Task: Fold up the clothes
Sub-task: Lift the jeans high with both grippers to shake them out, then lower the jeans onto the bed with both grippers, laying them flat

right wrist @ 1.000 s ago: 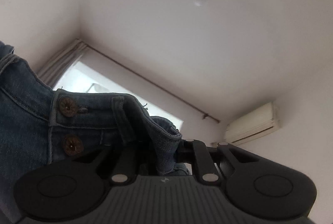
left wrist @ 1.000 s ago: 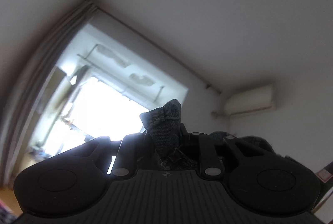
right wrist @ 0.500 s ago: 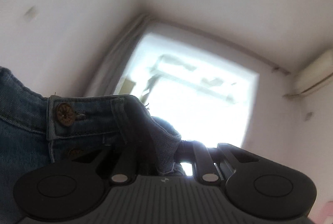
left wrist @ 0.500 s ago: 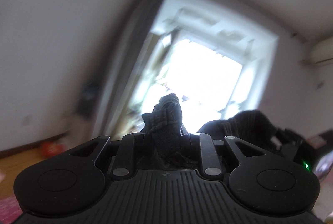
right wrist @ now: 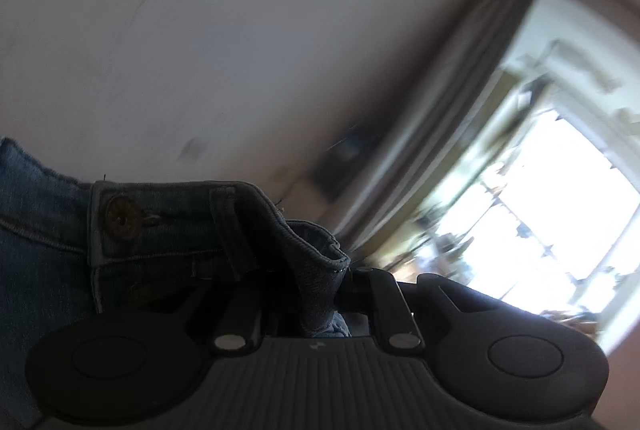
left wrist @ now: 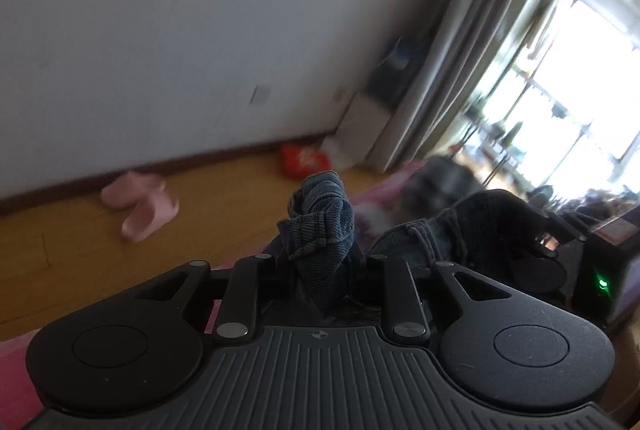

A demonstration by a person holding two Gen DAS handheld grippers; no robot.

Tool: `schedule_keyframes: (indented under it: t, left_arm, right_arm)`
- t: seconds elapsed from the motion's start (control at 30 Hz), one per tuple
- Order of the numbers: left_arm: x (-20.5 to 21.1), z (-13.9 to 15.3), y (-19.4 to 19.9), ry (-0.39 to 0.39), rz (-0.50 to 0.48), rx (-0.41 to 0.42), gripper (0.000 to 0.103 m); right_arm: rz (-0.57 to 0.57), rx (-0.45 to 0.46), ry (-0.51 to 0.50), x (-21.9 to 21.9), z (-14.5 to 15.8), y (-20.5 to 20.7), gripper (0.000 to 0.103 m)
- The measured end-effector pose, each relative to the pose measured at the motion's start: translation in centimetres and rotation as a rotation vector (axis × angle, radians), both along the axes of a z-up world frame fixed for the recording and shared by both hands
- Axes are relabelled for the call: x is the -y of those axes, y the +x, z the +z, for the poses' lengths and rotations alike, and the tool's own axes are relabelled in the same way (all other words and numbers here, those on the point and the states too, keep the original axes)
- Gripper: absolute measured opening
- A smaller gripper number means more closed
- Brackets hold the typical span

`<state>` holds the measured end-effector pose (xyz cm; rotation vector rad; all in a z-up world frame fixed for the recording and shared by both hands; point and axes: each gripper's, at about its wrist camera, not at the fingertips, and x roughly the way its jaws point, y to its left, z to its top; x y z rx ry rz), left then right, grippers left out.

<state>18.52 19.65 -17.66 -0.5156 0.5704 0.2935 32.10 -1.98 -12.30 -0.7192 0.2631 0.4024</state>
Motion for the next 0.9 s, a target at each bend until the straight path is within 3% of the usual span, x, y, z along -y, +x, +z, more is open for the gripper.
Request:
schedule_keyframes:
  t: [0.13,0.2,0.27,0.3,0.43,0.53,0.6,0.7,0.83,0.9]
  left_arm:
    - [-3.2,-3.1,2.1,-0.086,-0.069,-0.145,0.037]
    - [-4.1,-3.9,1.8,-0.072,-0.099,-0.171,0.042]
    - [-5.2,-4.5,1.5,-0.066,-0.135,-0.196,0.055]
    - [-5.8,-4.7,1.4,-0.069,-0.155,-0.209,0.056]
    - [-7.0,-6.0,2.5,-0.079,-0.225,-0.243,0.060]
    - [-7.3,-8.1,3.6,-0.158,-0.296,-0.273,0.063]
    - [-7.7,-9.5,4.1,-0.224,-0.351,-0.283,0.065]
    - [-7.8,-10.7,4.3,-0.292,-0.387,-0.284,0.070]
    - [-8.9,-12.2,4.0,-0.396,-0.361,-0.263,0.069]
    - [-8.9,-12.3,3.3,-0.408,-0.356,-0.252,0.068]
  right_arm:
    - [0.017,-0.149,-0.067,-3.8,-7.0,4.7,0.014]
    - [0.002,-0.260,-0.078,-4.6,-10.0,7.2,0.016]
    - [-0.015,-0.392,-0.085,-5.5,-13.0,9.7,0.021]
    - [-0.027,-0.473,-0.075,-5.8,-14.6,10.2,0.028]
    - [-0.037,-0.611,0.028,-4.5,-14.5,10.5,0.040]
    - [-0.015,-0.669,0.131,-2.0,-11.7,10.6,0.069]
    - [0.004,-0.702,0.192,-0.2,-10.6,10.6,0.076]
    - [0.017,-0.772,0.205,1.3,-10.8,11.7,0.082]
    - [-0.011,-0.829,0.134,0.9,-15.0,13.8,0.086]
    - [-0.068,-0.906,0.139,0.6,-17.1,15.2,0.085]
